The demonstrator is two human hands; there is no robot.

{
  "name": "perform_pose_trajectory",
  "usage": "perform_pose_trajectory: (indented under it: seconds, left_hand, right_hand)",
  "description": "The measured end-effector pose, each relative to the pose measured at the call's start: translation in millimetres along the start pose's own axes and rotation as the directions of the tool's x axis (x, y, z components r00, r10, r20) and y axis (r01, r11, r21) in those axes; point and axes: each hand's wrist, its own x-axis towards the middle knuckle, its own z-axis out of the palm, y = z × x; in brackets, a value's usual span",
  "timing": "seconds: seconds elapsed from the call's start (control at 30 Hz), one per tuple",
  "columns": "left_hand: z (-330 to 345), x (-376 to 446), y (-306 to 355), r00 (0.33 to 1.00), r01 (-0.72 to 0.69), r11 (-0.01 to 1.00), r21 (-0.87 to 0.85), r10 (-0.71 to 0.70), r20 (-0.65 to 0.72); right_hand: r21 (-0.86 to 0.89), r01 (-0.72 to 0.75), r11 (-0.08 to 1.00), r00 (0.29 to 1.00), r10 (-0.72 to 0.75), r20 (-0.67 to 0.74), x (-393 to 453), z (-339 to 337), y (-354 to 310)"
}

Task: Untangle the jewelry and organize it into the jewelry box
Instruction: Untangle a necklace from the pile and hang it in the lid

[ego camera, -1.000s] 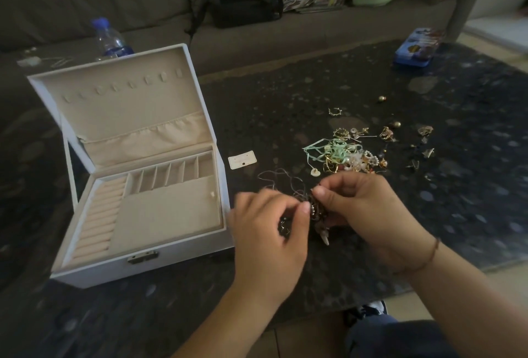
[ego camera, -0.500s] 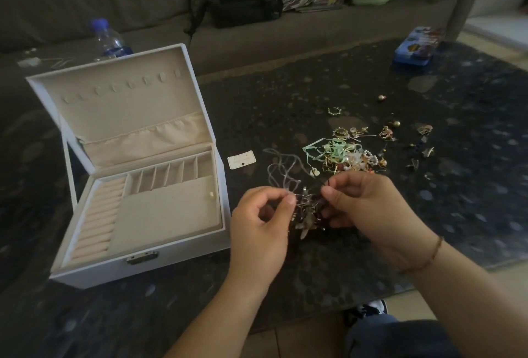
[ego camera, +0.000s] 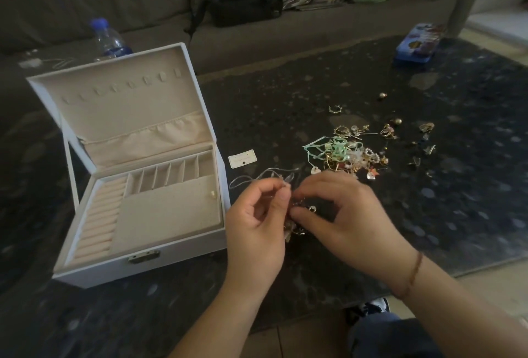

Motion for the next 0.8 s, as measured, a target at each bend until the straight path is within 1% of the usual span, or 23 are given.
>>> perform_pose_trajectory:
  seconds: [0.07, 0.17, 0.27, 0.3, 0.37, 0.43, 0.5, 0.57, 0.6, 0.67, 0.73, 0.77, 0.8]
  left_hand:
    - [-0.7, 0.3, 2.0, 0.999, -0.053, 0.998, 0.021, 0.053, 0.008]
    - [-1.6, 1.9, 4.0, 0.991, -0.135, 0.988, 0.072, 0.135, -0.001]
    - [-2.9, 4.4, 3.0, 0.989, -0.149, 0.985, 0.093, 0.149, -0.003]
    - [-4.0, 5.7, 1.6, 0.991, -0.136, 0.985, 0.106, 0.136, 0.007]
    - [-7.1, 8.6, -2.1, 0.994, -0.104, 0.984, 0.145, 0.101, 0.029]
    - [-10.1, 11.3, -4.4, 0.997, -0.080, 0.981, 0.177, 0.074, 0.036]
    - [-12.1, 13.1, -5.0, 0.998, -0.058, 0.979, 0.194, 0.051, 0.041]
    - [-12.3, 13.0, -5.7, 0.998, -0.034, 0.978, 0.207, 0.021, 0.063]
    - [-11.4, 12.2, -5.6, 0.997, -0.013, 0.979, 0.203, -0.002, 0.072]
    - [-7.8, 9.5, -4.5, 0.996, 0.044, 0.983, 0.179, -0.057, 0.069]
    - [-3.1, 6.9, -4.8, 0.993, 0.102, 0.987, 0.126, -0.109, 0.048]
    - [-1.0, 5.8, -4.8, 0.990, 0.127, 0.987, 0.100, -0.132, 0.045]
    - [0.0, 4.5, -5.5, 0.989, 0.134, 0.987, 0.091, -0.139, 0.054]
  right_hand:
    - [-0.013, -0.015, 1.000, 1.000, 0.015, 0.004, -0.4, 2.8, -1.6]
    - [0.045, -0.071, 0.996, 0.995, 0.074, -0.069, 0.1, 2.0, -2.3]
    - [0.096, -0.125, 0.987, 0.988, 0.133, -0.079, 0.0, 0.4, -1.5]
    - [0.147, -0.145, 0.978, 0.983, 0.159, -0.089, 0.0, -0.3, -1.2]
    - [0.324, -0.190, 0.927, 0.967, 0.233, -0.100, 1.7, -3.5, -1.0]
    - [0.538, -0.221, 0.814, 0.945, 0.315, -0.089, 3.6, -8.1, -2.6]
    - [0.738, -0.206, 0.643, 0.918, 0.388, -0.082, 6.2, -14.0, -6.9]
    - [0.876, -0.163, 0.455, 0.886, 0.458, -0.073, 9.1, -21.4, -10.1]
    - [0.919, -0.140, 0.369, 0.868, 0.492, -0.065, 10.1, -25.4, -10.9]
    - [0.963, -0.100, 0.251, 0.830, 0.555, -0.058, 10.6, -32.9, -6.3]
    - [0.982, -0.062, 0.178, 0.781, 0.622, -0.063, 10.4, -39.4, 3.4]
    - [0.987, -0.062, 0.149, 0.757, 0.651, -0.050, 9.9, -42.4, 8.7]
    - [0.988, -0.092, 0.125, 0.736, 0.677, -0.017, 9.8, -45.0, 14.4]
